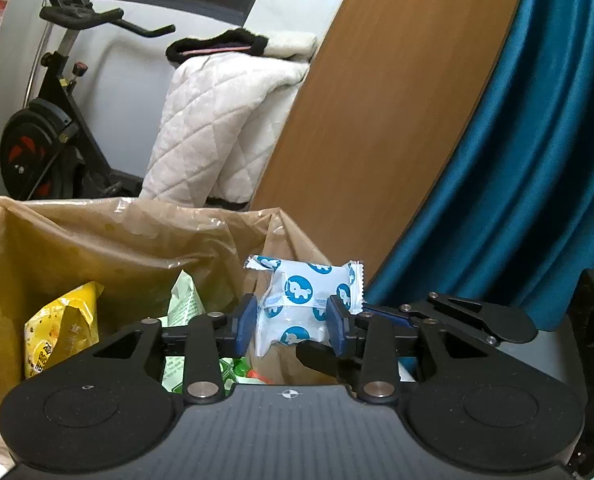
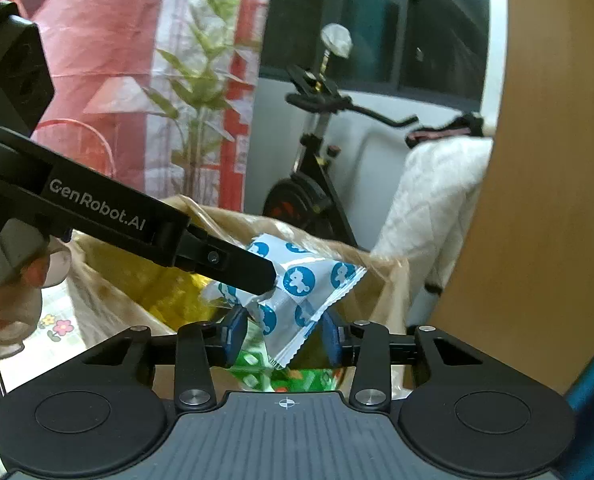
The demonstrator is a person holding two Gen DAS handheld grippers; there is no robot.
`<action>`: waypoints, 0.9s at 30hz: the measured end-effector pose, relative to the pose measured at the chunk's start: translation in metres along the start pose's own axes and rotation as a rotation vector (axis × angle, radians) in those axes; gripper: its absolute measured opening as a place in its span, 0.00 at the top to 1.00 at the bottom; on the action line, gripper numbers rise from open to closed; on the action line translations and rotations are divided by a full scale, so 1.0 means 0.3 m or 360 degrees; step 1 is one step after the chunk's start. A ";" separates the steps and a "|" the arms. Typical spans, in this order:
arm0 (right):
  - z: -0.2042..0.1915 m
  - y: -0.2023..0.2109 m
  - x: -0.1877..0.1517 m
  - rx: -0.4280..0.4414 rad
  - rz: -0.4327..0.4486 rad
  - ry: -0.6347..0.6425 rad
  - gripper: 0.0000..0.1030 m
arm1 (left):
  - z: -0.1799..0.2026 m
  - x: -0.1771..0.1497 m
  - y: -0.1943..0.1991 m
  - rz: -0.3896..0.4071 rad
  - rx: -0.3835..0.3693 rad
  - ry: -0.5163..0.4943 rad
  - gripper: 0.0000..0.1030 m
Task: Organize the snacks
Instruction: 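Carry the blue-and-white snack into the box and open both grippers, then lower both grippers to the bread loaf in plastic and close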
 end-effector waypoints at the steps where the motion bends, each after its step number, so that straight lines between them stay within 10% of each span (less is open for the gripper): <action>1: 0.009 -0.006 -0.008 -0.0025 -0.0013 -0.0014 0.60 | -0.001 -0.002 -0.004 -0.0003 0.0020 -0.0002 0.56; 7: -0.016 0.035 -0.040 -0.0056 0.0007 -0.0027 0.48 | -0.023 -0.025 0.057 0.0023 0.0147 -0.0052 0.43; 27: -0.203 0.240 -0.149 0.0112 0.0106 -0.0073 0.48 | -0.067 -0.224 0.395 0.0137 0.0333 -0.0107 0.43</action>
Point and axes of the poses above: each gripper's, at about its wrist camera, not at the fingertips, and y roughly against the way its jaws point, z to its right, x to its top, the point moved 5 cm from there along -y, roughly the way its jaws point, and after that the axes turned 3 degrees about x, right-handed, at the moved point
